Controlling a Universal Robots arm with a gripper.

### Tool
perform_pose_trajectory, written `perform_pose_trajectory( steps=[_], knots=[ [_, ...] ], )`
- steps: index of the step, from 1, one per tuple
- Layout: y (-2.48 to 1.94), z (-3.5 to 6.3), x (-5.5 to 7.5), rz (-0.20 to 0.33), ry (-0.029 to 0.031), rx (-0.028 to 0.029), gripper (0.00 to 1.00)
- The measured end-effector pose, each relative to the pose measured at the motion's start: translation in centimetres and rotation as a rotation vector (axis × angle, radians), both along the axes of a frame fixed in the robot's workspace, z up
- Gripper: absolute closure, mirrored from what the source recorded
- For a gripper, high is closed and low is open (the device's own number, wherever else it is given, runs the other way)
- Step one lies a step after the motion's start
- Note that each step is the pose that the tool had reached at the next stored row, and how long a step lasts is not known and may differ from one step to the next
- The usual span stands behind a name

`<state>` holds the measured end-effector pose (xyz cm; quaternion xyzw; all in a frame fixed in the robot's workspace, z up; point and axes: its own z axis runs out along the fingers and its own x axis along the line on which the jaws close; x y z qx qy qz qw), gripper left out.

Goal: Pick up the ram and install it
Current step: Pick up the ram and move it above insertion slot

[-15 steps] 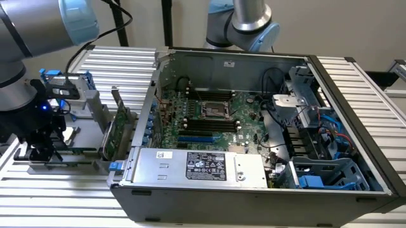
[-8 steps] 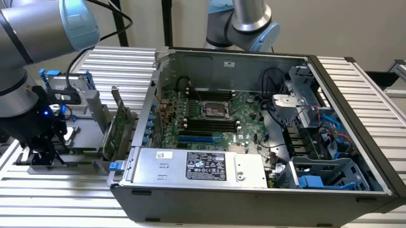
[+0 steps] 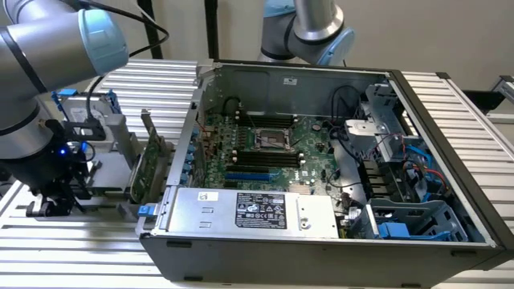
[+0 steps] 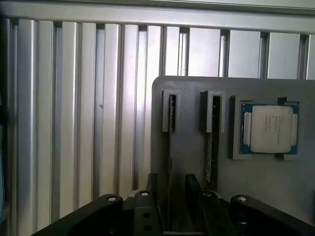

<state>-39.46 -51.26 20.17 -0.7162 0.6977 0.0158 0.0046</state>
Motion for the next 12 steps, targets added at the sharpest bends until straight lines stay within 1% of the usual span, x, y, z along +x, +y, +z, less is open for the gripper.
perform_pose_trajectory(
  steps=[4,9,10,12],
  knots=[
    [-0.01,-0.46,0.02,0.0,0.0004,0.0005,0.0],
    [-0.01,-0.55,0.02,0.0,0.001,0.0004,0.0],
    [-0.01,-0.55,0.02,0.0,0.001,0.0005,1.0],
    [-0.01,-0.55,0.02,0.0,0.0011,0.0004,1.0]
  ],
)
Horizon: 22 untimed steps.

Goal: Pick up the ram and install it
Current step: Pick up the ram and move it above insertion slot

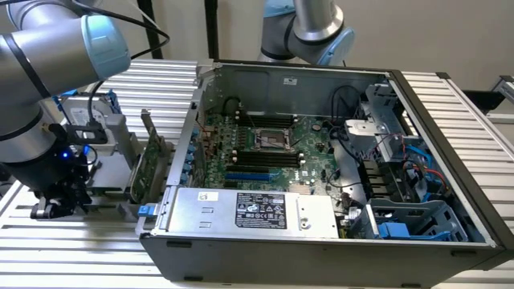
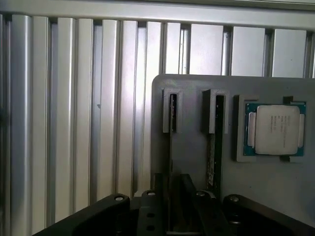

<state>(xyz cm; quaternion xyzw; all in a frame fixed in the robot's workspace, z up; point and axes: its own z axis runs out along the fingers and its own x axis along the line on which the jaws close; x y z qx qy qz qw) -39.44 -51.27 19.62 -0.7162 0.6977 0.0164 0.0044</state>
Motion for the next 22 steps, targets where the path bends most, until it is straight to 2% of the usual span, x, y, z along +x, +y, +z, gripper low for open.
perform_pose_trajectory(
  steps=[19,22],
  knots=[
    [0.0,0.0,0.0,0.0,0.0,0.0,1.0],
    [0.0,-0.01,0.0,-0.003,0.002,0.0001,1.0]
  ],
)
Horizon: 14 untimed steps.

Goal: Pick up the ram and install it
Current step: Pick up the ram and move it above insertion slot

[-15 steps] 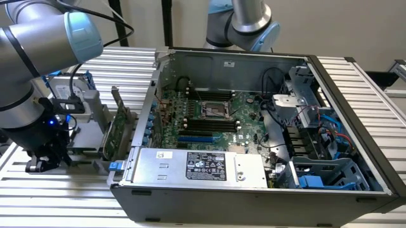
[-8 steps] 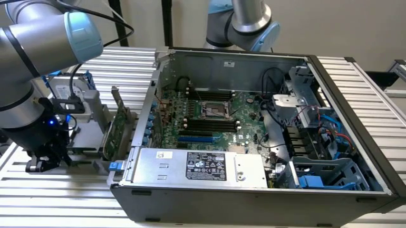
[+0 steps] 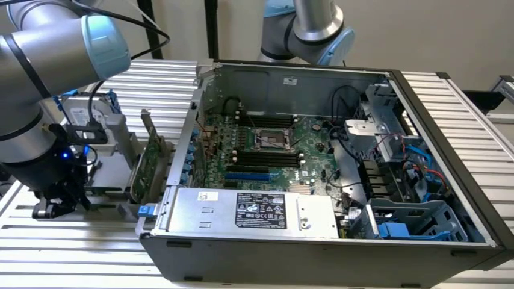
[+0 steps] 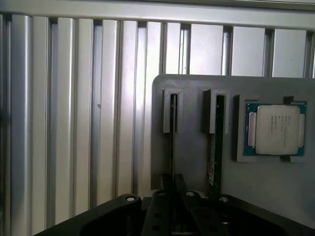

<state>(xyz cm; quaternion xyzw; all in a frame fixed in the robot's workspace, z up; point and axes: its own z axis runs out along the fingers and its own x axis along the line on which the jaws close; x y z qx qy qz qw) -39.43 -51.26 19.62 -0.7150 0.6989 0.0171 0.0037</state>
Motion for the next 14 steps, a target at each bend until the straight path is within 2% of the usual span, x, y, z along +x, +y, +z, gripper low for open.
perform_pose_trajectory(
  steps=[5,14],
  knots=[
    [-0.01,0.01,0.04,-0.015,0.0042,-0.0008,1.0],
    [-0.01,0.14,0.05,-0.015,0.0043,-0.0009,1.0]
  ],
)
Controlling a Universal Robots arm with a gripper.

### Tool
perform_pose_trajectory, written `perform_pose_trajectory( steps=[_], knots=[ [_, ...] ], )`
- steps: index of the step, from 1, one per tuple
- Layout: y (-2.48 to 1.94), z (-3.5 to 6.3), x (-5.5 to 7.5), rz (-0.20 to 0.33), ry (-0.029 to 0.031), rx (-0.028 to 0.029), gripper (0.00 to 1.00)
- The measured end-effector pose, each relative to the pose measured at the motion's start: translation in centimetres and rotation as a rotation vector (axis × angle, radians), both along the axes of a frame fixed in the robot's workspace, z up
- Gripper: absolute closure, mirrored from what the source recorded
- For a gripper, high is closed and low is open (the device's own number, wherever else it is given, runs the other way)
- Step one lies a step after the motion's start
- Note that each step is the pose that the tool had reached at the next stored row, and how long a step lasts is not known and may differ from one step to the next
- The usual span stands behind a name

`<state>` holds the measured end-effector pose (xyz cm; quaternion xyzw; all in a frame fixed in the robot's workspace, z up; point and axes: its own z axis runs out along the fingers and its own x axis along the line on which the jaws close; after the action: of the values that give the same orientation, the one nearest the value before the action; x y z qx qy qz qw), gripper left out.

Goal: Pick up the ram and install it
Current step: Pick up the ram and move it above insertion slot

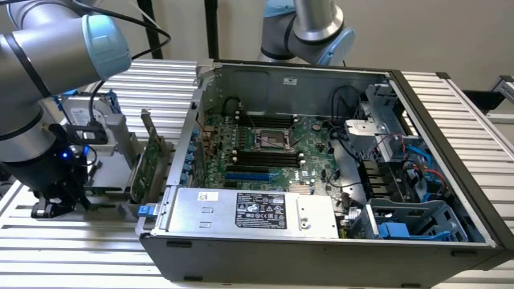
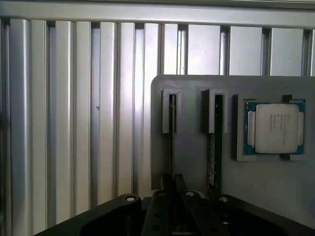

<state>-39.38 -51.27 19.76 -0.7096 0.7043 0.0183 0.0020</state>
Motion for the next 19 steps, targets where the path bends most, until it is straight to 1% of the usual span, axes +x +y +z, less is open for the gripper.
perform_pose_trajectory(
  steps=[6,11,13,19],
  knots=[
    [0.0,0.85,0.0,0.0,-0.0001,0.0,1.0],
    [0.0,2.06,0.0,0.0,0.0,0.0,1.0],
    [0.0,2.74,0.0,0.0,-0.0001,0.0001,1.0],
    [0.0,5.51,0.0,0.0,-0.0001,0.0001,1.0]
  ],
)
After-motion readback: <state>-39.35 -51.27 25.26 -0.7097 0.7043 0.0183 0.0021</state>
